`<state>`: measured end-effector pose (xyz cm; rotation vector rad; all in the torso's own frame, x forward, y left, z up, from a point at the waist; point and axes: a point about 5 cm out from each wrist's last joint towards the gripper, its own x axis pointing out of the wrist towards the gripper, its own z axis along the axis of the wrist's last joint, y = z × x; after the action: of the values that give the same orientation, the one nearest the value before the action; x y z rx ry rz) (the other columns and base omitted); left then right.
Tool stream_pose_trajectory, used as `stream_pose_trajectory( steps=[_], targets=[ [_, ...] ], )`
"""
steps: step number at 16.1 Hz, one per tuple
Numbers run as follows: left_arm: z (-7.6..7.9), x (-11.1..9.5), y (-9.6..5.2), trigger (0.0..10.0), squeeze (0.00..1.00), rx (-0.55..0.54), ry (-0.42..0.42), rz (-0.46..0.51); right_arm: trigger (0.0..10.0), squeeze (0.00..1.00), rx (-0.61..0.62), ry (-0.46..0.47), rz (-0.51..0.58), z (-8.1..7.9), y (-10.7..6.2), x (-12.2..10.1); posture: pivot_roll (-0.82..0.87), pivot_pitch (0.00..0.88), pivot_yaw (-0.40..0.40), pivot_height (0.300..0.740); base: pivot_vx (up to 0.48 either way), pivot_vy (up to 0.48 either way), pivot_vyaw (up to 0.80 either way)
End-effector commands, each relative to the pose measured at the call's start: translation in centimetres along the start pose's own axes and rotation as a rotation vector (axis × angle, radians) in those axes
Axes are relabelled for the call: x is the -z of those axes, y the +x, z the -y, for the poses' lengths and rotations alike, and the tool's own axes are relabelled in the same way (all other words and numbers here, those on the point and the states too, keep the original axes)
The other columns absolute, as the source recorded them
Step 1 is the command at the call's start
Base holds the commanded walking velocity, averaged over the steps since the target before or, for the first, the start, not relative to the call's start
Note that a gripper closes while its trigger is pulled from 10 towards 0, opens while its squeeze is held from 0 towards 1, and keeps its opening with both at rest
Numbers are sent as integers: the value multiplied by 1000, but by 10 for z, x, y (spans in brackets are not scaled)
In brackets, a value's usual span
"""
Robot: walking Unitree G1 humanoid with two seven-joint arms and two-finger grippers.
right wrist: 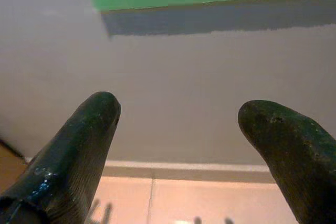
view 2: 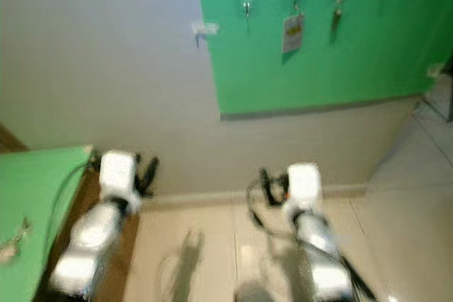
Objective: Hang keys on a hook
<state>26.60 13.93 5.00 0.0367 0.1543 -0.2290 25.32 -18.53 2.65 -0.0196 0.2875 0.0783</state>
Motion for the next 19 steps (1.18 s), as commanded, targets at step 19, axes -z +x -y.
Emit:
stream_pose_trajectory(
  steps=[19],
  targets=[
    [3, 17, -11, 10000, 0, -73, -17, -46, 10000, 0, -153, 10, 7, -8, 32, -24, -174, 0, 63, 740, 115, 110, 175]
  ],
)
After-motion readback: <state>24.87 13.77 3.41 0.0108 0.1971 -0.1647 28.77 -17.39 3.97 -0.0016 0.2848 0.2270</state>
